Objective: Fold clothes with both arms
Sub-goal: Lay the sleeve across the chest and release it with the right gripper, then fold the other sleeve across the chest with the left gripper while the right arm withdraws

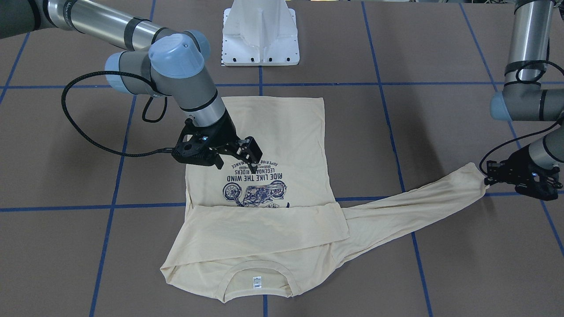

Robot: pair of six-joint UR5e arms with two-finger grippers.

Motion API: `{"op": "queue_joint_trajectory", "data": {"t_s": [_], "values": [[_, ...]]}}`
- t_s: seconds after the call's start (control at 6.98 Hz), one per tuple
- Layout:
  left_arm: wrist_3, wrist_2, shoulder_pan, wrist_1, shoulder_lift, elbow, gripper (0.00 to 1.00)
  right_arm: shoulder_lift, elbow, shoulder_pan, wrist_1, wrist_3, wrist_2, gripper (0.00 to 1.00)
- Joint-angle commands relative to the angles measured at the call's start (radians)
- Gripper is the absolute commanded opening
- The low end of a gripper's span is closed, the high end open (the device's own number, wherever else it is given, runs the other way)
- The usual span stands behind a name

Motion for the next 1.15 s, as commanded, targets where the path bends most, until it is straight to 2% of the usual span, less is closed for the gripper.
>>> {"op": "queue_joint_trajectory", "data": {"t_s": [0.0,0.14,0.29,0.43,0.57,0.72,0.86,1.0], "values": [[-0.013,-0.103,-0.003,0.022,-0.017,-0.094,0.0,-0.111,0.122,0.05,0.008,-0.009,0.042,1.0],[-0.168,-0.119,0.0,0.029,-0.029,-0.193,0.0,-0.203,0.183,0.121,0.01,-0.092,0.156,1.0],[-0.41,-0.12,0.014,0.027,-0.098,-0.275,0.0,-0.296,0.223,0.182,0.013,-0.192,0.21,1.0],[-0.605,-0.107,0.117,0.03,-0.17,-0.341,0.0,-0.366,0.232,0.221,0.016,-0.292,0.22,1.0],[-0.86,-0.052,0.209,0.035,-0.307,-0.326,0.0,-0.417,0.232,0.25,0.016,-0.355,0.219,1.0],[-1.024,0.047,0.283,0.068,-0.45,-0.29,0.0,-0.47,0.231,0.282,0.016,-0.419,0.219,1.0],[-1.133,0.085,0.311,0.09,-0.603,-0.183,0.0,-0.541,0.231,0.304,0.02,-0.51,0.209,1.0],[-1.18,0.152,0.336,0.079,-0.773,-0.033,0.0,-0.585,0.228,0.321,0.036,-0.582,0.206,1.0]]}}
